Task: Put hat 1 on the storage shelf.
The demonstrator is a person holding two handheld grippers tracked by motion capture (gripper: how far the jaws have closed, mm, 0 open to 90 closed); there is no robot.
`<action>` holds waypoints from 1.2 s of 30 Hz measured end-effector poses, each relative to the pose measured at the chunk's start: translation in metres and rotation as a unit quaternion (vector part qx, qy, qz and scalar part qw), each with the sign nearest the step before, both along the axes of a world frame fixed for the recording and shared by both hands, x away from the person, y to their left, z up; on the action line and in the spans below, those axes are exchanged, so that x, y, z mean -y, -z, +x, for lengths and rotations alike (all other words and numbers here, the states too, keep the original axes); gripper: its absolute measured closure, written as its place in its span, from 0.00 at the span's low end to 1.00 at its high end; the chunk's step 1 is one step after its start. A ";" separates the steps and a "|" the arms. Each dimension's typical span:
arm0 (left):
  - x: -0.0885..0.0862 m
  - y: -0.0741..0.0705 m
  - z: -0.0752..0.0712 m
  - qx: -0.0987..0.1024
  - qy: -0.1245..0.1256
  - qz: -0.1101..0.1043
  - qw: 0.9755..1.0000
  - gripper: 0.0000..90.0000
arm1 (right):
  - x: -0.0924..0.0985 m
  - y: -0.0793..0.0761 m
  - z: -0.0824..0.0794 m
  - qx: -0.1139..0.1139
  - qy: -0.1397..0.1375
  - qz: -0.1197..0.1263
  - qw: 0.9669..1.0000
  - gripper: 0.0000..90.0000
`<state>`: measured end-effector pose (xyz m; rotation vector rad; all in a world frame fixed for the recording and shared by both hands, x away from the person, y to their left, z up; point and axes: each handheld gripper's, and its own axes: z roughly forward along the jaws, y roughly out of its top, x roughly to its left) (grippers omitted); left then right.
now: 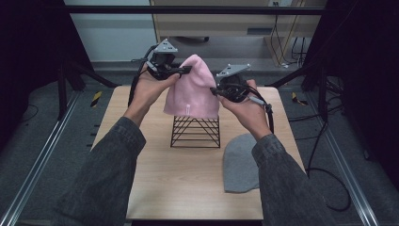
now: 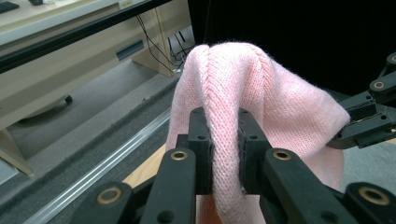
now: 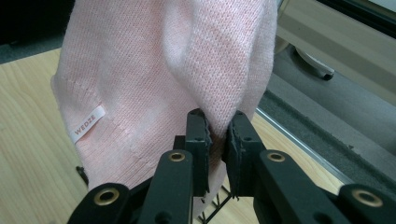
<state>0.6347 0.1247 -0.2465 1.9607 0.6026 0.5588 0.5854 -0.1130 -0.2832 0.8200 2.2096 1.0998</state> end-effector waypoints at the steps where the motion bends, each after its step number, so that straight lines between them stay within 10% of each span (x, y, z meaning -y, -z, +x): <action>1: 0.000 0.001 0.000 0.003 -0.001 0.003 1.000 0.88 | 0.000 0.001 0.001 0.000 0.000 0.001 1.000 0.90; 17: -0.003 0.018 -0.022 0.008 0.011 0.005 1.000 0.87 | -0.003 0.024 -0.014 0.005 -0.014 -0.023 1.000 0.89; 36: -0.010 0.047 -0.014 0.005 -0.008 0.021 1.000 0.87 | -0.010 0.049 -0.007 -0.006 -0.004 -0.066 0.998 0.93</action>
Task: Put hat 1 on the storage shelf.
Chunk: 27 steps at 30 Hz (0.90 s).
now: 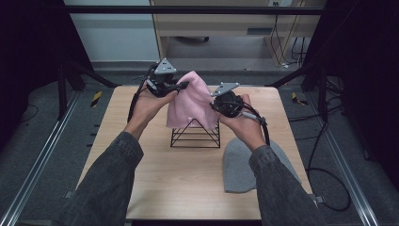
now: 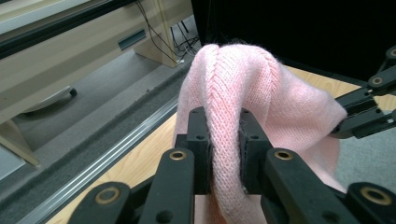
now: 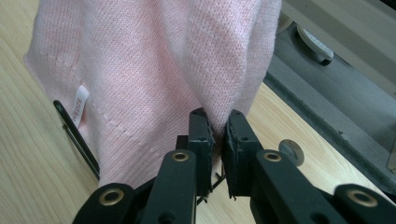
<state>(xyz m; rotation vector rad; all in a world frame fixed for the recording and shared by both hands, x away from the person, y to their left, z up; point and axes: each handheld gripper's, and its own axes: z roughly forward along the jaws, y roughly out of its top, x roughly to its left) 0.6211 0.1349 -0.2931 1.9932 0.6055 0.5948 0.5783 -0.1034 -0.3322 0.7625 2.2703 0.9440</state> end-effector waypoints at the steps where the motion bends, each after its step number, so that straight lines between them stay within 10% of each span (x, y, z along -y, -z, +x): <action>1: -0.003 0.001 0.001 0.000 -0.004 -0.001 1.000 0.87 | -0.001 0.000 0.000 0.000 -0.001 0.000 1.000 0.93; 14: -0.006 -0.006 -0.010 0.021 0.001 -0.030 0.999 0.86 | -0.003 -0.021 -0.006 0.034 -0.002 -0.001 0.999 0.94; 27: 0.003 0.010 -0.021 0.017 0.019 -0.026 0.999 0.86 | 0.012 0.000 -0.010 0.030 -0.003 -0.002 1.000 0.94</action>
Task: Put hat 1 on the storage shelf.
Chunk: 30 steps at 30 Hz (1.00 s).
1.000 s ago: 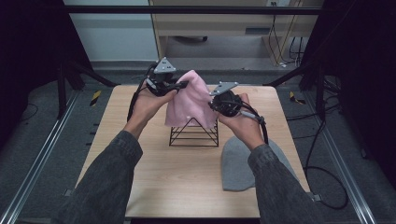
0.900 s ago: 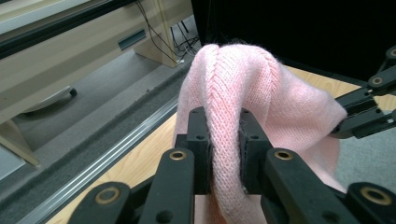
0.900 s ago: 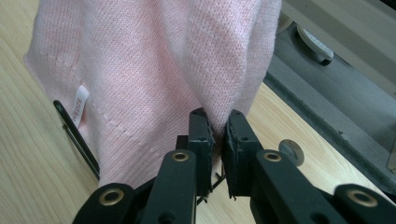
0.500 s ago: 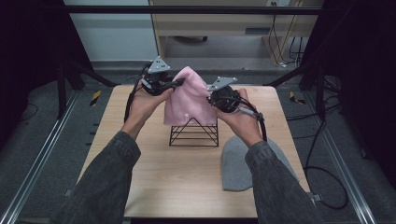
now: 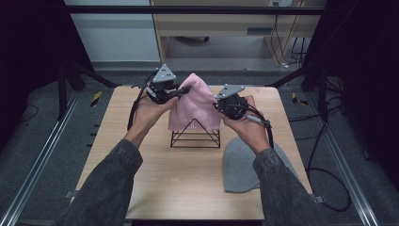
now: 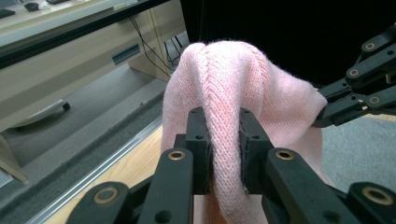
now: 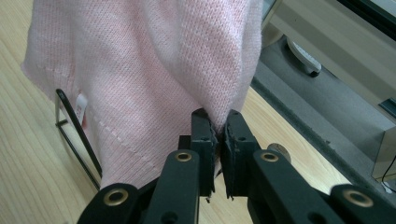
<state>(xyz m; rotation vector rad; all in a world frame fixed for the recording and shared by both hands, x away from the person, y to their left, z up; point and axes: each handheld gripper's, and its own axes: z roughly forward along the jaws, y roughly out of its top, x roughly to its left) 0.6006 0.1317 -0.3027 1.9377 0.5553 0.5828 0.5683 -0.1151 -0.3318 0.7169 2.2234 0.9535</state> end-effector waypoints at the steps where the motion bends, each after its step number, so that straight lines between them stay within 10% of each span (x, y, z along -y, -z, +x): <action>1: 0.000 0.001 -0.001 -0.001 0.000 -0.004 1.000 0.86 | 0.001 0.001 0.000 -0.001 -0.001 0.000 1.000 0.94; 30: -0.001 0.036 -0.008 -0.008 0.002 0.017 1.000 0.83 | 0.006 0.037 -0.005 -0.022 -0.001 -0.016 1.000 0.95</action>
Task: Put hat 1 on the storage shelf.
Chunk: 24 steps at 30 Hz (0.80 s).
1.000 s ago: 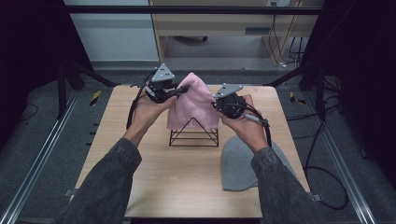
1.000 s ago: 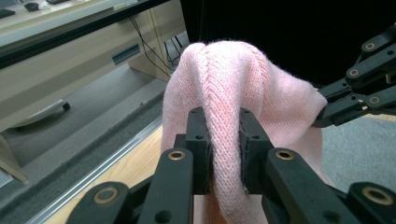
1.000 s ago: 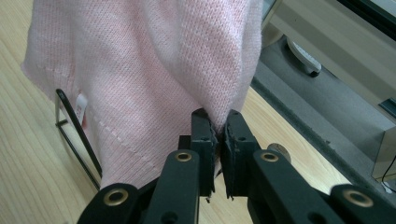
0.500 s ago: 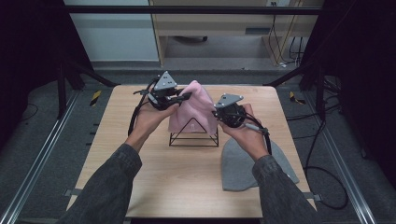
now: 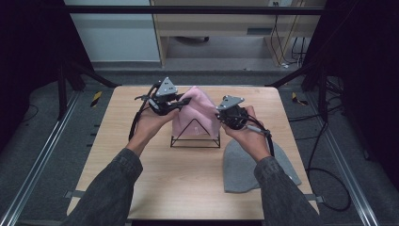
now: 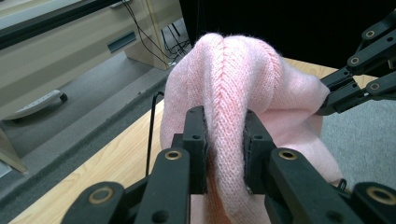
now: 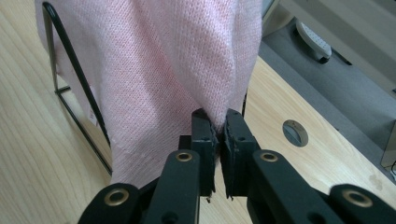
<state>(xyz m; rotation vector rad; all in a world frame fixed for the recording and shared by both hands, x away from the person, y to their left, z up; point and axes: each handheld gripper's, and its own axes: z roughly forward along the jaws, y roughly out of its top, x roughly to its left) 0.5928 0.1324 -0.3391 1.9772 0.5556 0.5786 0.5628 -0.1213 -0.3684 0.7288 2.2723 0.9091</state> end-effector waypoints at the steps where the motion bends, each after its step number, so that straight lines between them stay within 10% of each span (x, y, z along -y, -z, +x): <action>1: 0.000 0.001 0.000 0.000 0.000 0.000 1.000 0.83 | 0.000 0.001 0.000 -0.001 0.000 -0.001 1.000 0.95; 24: -0.015 -0.003 -0.026 -0.009 0.006 -0.040 0.999 0.55 | 0.003 0.003 -0.009 -0.003 -0.008 -0.001 1.000 0.95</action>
